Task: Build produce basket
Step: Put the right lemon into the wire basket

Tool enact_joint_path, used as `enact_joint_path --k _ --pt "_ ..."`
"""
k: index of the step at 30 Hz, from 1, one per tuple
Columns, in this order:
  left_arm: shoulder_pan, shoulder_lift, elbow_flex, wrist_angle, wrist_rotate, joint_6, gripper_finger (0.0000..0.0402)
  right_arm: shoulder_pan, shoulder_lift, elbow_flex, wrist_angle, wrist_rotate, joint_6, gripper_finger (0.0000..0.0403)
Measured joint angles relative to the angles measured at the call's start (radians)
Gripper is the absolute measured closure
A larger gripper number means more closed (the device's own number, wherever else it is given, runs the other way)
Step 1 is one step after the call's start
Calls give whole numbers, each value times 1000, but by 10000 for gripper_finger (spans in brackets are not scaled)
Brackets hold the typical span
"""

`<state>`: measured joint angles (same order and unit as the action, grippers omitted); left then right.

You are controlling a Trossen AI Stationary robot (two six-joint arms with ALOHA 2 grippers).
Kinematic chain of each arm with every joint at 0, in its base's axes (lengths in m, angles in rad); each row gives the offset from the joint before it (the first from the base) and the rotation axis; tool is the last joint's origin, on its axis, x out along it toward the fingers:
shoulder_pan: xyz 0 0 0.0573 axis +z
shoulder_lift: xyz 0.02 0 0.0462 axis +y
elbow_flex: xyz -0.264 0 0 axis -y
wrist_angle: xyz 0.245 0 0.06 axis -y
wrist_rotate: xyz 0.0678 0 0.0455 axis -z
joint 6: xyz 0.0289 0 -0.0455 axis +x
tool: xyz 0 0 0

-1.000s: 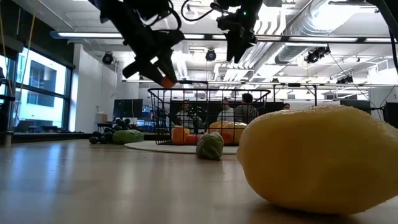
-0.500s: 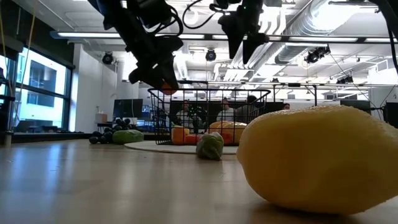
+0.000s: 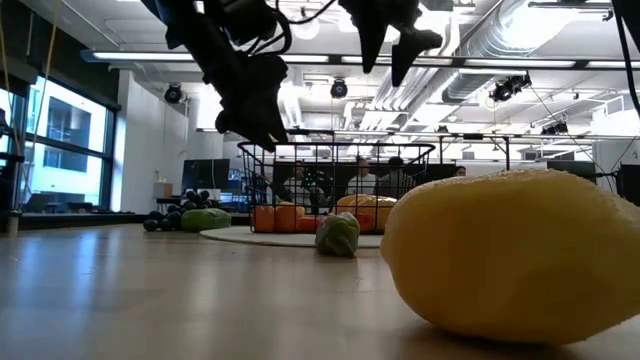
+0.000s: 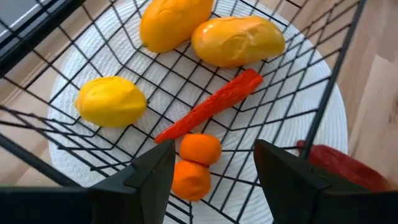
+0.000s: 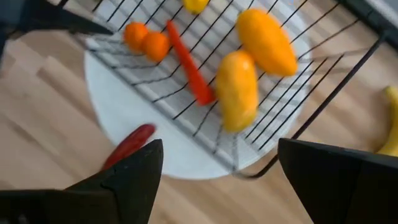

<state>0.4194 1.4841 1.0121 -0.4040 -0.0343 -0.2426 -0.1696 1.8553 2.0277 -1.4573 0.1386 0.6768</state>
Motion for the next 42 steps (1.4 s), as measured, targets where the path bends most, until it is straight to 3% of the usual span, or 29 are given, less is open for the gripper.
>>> enact_joint_path --k 14,24,42 --pt "0 -1 169 -321 -64 258 192 265 0 0 0 -60 338 105" --pt "-4 -10 191 -479 -183 346 192 451 37 0 67 -38 558 105" --pt "-12 -10 191 -522 -221 261 192 643 201 0 181 -68 662 105"
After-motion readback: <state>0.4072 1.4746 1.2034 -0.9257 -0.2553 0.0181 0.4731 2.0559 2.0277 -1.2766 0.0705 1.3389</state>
